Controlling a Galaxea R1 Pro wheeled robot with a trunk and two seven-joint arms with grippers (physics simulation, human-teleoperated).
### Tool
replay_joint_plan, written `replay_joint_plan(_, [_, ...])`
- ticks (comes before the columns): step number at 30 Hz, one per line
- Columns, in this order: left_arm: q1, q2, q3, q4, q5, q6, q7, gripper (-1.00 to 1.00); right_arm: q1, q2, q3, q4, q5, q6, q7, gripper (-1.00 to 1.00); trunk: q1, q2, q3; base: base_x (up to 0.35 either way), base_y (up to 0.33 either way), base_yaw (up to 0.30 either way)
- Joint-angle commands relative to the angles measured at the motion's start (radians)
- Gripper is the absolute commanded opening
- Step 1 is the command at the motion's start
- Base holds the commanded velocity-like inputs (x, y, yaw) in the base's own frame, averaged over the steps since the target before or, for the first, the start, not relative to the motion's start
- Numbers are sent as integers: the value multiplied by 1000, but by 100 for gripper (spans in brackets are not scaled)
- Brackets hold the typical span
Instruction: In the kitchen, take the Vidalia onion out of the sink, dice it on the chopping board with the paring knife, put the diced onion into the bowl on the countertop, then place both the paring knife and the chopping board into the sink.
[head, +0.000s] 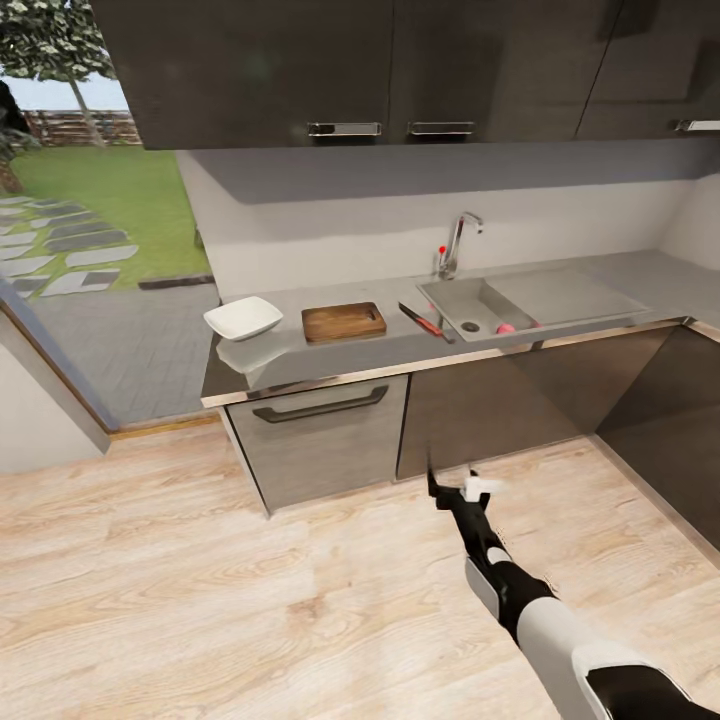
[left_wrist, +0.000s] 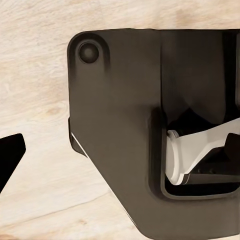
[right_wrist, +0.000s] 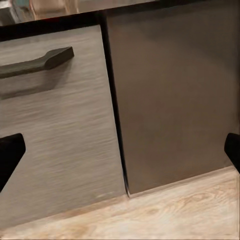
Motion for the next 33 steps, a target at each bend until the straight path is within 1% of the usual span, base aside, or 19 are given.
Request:
replay_joint_plan(1, [0,-1,6,-2,-10,-2,-4,100,8,0,6,2,-10,-9,4,100,1,-2,-2,0,0,0])
replay_joint_plan(5, [0,-2,6,-2,-10,-2,-5,100,60,0,6,9,-8,-60,3,100,1,-2,-2,0,0,0])
replay_joint_plan(8, [0,-2,6,-2,-10,-2,-5,100,84,-1,6,17,-8,-91,3,100,1,-2,-2,0,0,0])
replay_joint_plan(12, [0,-2,6,-2,-10,-2,-6,100,139,-8,6,60,-6,-164,3,100,1,-2,-2,0,0,0])
replay_joint_plan(13, [0,-2,6,-2,-10,-2,-6,100,157,-13,6,84,-6,-200,3,100,1,-2,-2,0,0,0])
replay_joint_plan(14, [0,-2,6,-2,-10,-2,-6,100,174,-18,6,136,-6,-272,3,100,1,-2,-2,0,0,0])
replay_joint_plan(15, [0,-2,6,-2,-10,-2,-6,100,177,-19,6,158,-7,-300,3,100,1,-2,-2,0,0,0])
replay_joint_plan(16, [0,-2,6,-2,-10,-2,-6,100,183,-21,7,198,-7,-353,3,100,1,-2,-2,0,0,0])
replay_joint_plan(18, [0,-2,6,-1,-10,-2,-7,100,196,-22,6,231,-7,-418,3,100,1,-2,-2,0,0,0])
replay_joint_plan(20, [0,-2,6,-1,-10,-2,-7,100,225,-24,6,247,-8,-447,3,100,1,-2,-2,0,0,0])
replay_joint_plan(29, [0,-2,6,9,-8,-2,-8,100,345,-30,6,262,-8,-447,3,100,1,-2,-2,0,0,0])
replay_joint_plan(33, [0,-2,6,11,-8,-2,-8,100,369,-44,5,263,-9,-447,3,100,1,-2,-2,0,0,0])
